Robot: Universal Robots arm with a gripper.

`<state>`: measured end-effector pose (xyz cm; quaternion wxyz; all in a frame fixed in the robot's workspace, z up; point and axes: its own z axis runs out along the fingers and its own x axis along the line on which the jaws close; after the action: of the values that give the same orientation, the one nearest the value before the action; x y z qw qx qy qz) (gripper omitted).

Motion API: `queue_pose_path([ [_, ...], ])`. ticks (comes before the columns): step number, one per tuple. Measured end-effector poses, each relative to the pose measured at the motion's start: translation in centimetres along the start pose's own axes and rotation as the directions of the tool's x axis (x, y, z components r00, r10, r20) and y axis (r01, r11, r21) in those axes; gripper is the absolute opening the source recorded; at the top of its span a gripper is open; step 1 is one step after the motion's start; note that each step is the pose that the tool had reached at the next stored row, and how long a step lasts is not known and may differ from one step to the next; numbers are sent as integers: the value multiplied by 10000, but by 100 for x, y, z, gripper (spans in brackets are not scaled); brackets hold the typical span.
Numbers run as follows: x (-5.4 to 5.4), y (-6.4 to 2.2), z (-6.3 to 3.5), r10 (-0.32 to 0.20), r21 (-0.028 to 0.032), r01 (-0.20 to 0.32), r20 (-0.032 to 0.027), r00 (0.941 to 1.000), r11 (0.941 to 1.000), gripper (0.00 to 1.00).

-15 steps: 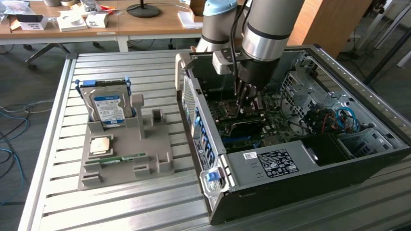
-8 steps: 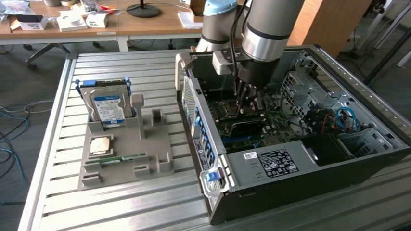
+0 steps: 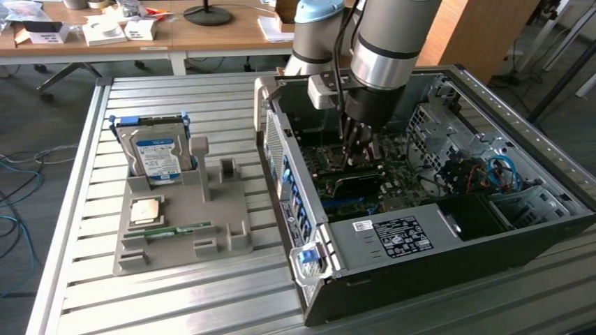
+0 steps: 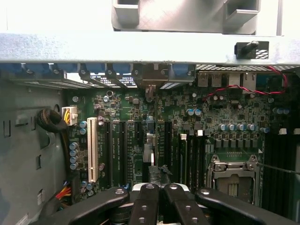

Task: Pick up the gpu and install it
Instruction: 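Press down on the gpu until it lock into place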

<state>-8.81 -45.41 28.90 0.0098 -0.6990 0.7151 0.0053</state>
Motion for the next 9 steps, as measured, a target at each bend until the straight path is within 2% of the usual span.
queue_pose_path([
  [9,0,0,6,0,0,0,-1,10000,10000,11],
])
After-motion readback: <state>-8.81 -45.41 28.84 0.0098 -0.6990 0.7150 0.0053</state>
